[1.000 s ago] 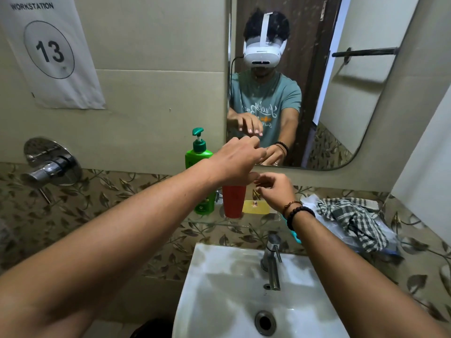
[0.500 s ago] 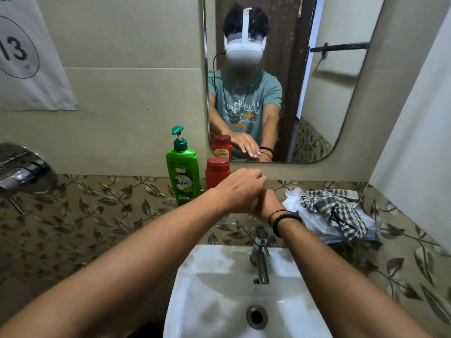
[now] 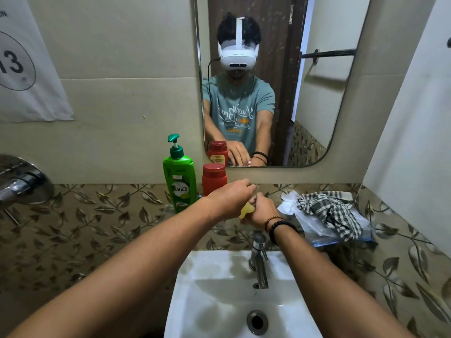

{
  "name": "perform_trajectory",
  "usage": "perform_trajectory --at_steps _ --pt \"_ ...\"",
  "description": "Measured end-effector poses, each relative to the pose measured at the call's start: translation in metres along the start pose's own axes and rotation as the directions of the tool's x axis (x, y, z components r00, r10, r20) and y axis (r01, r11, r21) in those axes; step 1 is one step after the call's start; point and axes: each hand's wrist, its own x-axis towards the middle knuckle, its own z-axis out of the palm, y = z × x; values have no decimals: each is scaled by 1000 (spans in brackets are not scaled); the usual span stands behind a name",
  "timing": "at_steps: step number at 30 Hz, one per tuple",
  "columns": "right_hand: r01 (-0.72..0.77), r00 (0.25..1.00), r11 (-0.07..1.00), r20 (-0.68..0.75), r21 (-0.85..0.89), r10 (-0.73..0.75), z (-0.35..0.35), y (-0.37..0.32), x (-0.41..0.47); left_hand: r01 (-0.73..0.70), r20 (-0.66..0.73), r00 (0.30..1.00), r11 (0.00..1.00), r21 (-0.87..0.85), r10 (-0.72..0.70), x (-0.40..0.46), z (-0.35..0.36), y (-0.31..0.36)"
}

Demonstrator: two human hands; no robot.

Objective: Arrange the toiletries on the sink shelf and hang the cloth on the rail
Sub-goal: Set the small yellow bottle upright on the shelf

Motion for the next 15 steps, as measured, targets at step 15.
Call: perform_trajectory --at_steps 15 --pt "112 988 799 -152 591 -26 -20 24 -12 101 -155 980 985 -138 -122 26 -8 7"
